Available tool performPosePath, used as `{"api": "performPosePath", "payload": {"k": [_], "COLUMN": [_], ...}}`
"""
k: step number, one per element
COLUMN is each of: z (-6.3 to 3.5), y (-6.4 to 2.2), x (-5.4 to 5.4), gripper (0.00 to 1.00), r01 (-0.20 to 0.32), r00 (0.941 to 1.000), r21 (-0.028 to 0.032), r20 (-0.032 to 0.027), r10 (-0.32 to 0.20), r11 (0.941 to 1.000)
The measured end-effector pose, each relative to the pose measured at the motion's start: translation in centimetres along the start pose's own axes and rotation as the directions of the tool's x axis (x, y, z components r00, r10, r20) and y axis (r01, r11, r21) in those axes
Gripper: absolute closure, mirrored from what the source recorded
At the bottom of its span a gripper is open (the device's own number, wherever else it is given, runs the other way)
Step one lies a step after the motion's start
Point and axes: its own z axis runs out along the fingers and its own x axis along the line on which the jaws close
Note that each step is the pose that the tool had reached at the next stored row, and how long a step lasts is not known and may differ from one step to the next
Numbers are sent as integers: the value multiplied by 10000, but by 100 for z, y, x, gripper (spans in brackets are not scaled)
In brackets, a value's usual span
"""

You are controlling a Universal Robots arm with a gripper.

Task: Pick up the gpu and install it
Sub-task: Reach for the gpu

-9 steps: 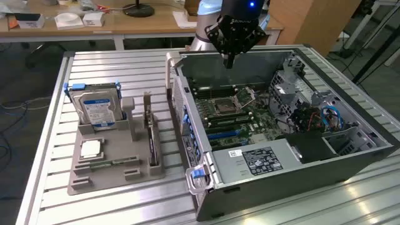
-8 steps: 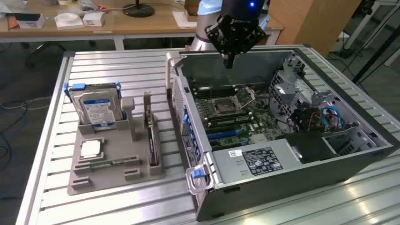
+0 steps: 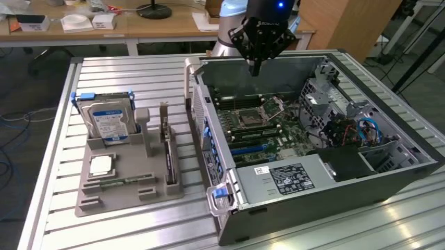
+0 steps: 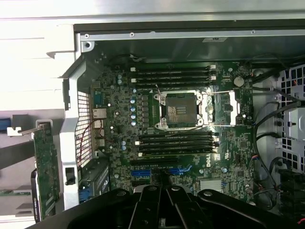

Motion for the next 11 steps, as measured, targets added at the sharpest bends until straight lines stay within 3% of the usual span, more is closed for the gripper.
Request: {"api": "performPosePath", "payload": {"k": [11], "z": [0], "y": [-7], "x": [95], "gripper": [89], "r01": [0], "r00": [10000], "r21": [0], "r20": [-8], "r10": [0], "r11": [10000]}}
